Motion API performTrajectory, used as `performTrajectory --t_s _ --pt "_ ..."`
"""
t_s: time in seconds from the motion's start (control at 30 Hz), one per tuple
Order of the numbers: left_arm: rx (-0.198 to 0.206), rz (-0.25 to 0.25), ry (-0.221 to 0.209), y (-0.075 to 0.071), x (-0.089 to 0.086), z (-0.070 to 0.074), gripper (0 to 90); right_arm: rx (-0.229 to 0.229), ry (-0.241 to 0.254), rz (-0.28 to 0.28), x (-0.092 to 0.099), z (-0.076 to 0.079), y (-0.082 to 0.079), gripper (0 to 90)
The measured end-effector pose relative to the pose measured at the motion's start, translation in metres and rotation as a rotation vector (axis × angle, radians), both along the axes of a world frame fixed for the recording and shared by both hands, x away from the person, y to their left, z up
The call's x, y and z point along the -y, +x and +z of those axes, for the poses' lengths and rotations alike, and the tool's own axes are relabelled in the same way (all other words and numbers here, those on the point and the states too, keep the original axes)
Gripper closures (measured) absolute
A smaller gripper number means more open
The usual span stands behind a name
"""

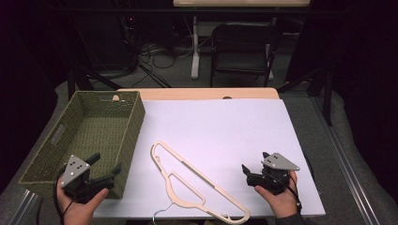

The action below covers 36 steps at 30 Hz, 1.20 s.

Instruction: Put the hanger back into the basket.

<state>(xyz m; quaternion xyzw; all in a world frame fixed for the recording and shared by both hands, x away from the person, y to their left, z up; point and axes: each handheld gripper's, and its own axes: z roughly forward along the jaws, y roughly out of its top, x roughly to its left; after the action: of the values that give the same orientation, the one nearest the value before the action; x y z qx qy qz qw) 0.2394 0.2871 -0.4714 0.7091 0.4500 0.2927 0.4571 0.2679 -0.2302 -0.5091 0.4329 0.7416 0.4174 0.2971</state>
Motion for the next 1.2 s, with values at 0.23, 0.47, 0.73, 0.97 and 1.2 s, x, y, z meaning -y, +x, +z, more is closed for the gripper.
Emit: performTrajectory --t_s 0.23,0.47,0.73,0.97,1.2 --pt "-0.014 0.006 0.008 0.001 -0.001 0.001 17.6 -0.039 -0.026 0.006 -0.004 -0.001 0.003 15.5" --pt "-0.027 0.012 0.008 0.001 -0.002 0.004 18.9 -0.082 -0.072 0.013 -0.010 0.004 0.007 25.2" --pt "-0.039 -0.006 0.011 0.003 0.000 0.004 19.3 -0.180 -0.152 0.074 -0.026 0.008 0.016 32.8" --pt "-0.043 -0.017 0.016 0.005 0.003 0.007 20.0 -0.259 -0.172 0.134 -0.045 0.017 0.029 35.0" --pt "-0.054 -0.031 0.017 0.009 0.006 0.006 20.0 -0.311 -0.239 0.203 -0.063 0.027 0.038 36.7"
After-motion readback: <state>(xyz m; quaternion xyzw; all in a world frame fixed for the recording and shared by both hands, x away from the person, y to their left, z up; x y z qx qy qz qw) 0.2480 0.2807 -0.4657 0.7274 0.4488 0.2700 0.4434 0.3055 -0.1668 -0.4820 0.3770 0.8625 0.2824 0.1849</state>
